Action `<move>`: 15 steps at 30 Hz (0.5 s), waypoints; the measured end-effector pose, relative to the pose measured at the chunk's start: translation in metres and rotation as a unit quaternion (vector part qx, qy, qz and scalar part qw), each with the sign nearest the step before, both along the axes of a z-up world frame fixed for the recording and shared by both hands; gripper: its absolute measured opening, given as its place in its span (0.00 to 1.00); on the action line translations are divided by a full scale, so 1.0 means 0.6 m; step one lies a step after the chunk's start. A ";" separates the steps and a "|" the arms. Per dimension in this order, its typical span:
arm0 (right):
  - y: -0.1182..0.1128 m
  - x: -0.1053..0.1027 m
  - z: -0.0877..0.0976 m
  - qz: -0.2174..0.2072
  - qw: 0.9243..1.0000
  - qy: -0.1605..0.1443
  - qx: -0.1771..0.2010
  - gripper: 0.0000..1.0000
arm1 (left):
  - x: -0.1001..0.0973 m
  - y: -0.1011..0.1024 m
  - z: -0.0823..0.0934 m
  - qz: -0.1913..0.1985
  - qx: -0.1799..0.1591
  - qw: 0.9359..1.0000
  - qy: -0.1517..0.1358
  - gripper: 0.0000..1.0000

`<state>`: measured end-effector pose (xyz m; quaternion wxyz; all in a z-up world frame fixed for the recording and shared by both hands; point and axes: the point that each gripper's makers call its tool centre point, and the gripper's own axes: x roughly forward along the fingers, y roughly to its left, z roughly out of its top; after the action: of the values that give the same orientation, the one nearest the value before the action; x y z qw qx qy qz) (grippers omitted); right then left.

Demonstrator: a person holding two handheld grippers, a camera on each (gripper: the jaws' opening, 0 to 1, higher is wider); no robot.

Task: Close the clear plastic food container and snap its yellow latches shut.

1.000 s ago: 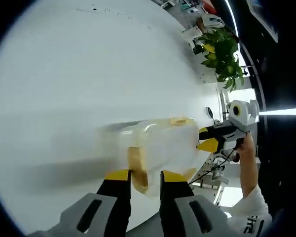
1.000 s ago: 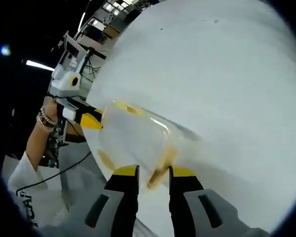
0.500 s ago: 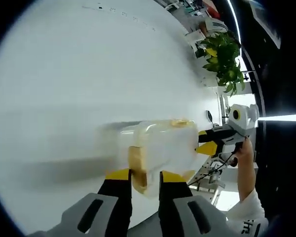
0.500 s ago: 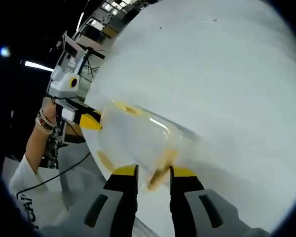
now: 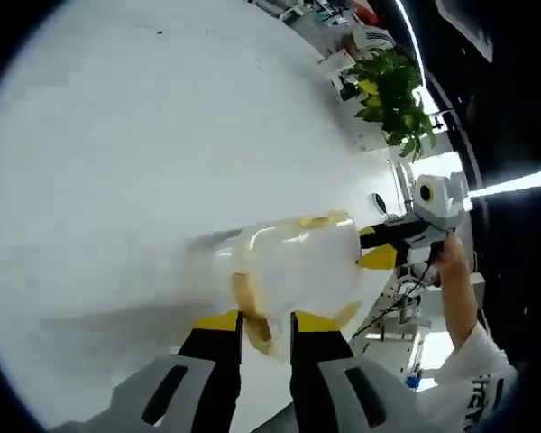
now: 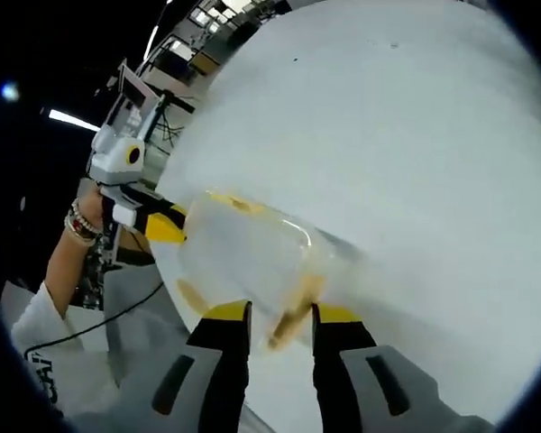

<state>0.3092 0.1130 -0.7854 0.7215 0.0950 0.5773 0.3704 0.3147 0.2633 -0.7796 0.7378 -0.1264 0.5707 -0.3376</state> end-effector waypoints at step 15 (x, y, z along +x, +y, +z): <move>0.056 0.063 0.106 -0.046 0.988 -0.095 0.114 0.13 | 0.023 -0.047 0.098 0.040 -0.118 0.980 -0.152 0.14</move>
<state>0.3471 0.1465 -0.7217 0.7735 0.1679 0.4553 0.4077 0.3284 0.2353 -0.7209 0.8088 -0.1828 0.4023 -0.3881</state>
